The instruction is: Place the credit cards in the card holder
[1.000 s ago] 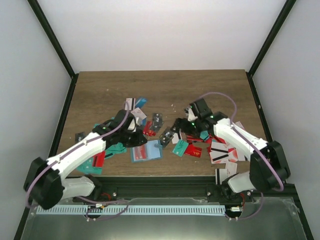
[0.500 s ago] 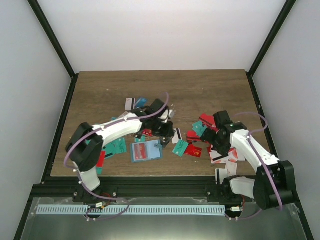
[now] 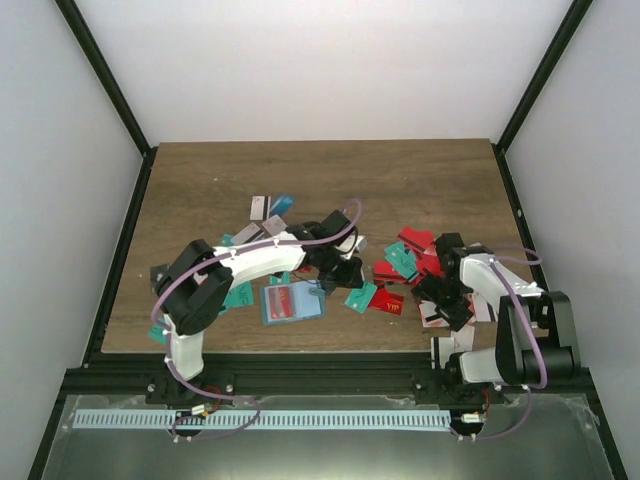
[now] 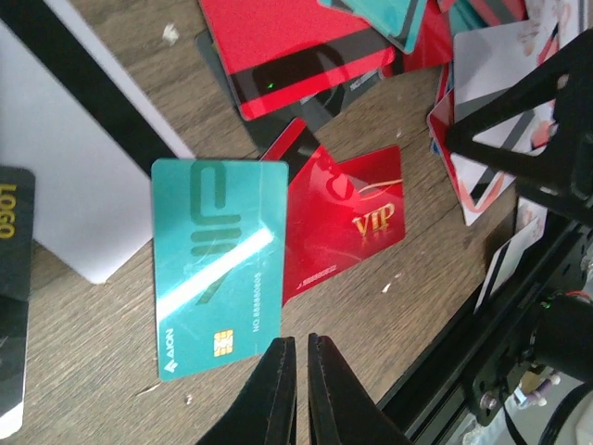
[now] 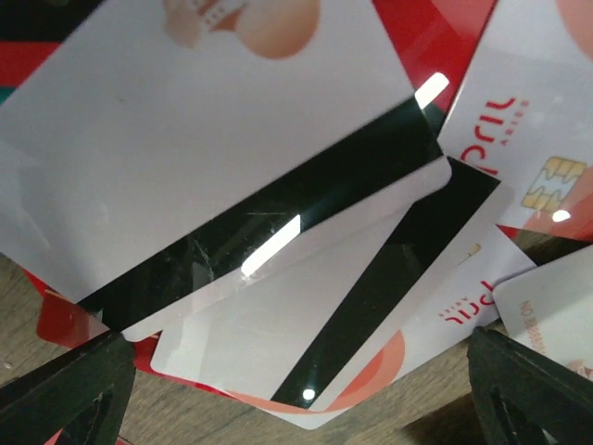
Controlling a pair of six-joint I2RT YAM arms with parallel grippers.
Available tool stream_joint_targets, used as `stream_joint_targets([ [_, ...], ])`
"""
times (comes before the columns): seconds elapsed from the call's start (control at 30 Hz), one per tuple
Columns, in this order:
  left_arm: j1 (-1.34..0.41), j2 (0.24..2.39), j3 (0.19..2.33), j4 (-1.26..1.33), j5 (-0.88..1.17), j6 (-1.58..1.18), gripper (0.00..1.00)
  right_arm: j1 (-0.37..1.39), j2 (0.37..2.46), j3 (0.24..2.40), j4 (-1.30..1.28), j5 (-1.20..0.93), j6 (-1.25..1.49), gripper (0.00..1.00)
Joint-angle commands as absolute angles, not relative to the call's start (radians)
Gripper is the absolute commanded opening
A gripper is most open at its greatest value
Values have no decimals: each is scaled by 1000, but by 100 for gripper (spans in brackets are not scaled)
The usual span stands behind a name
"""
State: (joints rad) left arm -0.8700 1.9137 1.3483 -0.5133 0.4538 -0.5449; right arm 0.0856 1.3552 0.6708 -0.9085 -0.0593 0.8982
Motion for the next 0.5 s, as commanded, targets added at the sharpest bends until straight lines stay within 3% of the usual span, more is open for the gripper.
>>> stream_joint_targets([
  [0.0,-871,1863,1291,-494,452,-537,7,71,1388,689,-935,-16,896,100],
  [0.47,-872,1773,1146,-382,440,-601,7,72,1397,804,-1285,-5,1056,99],
])
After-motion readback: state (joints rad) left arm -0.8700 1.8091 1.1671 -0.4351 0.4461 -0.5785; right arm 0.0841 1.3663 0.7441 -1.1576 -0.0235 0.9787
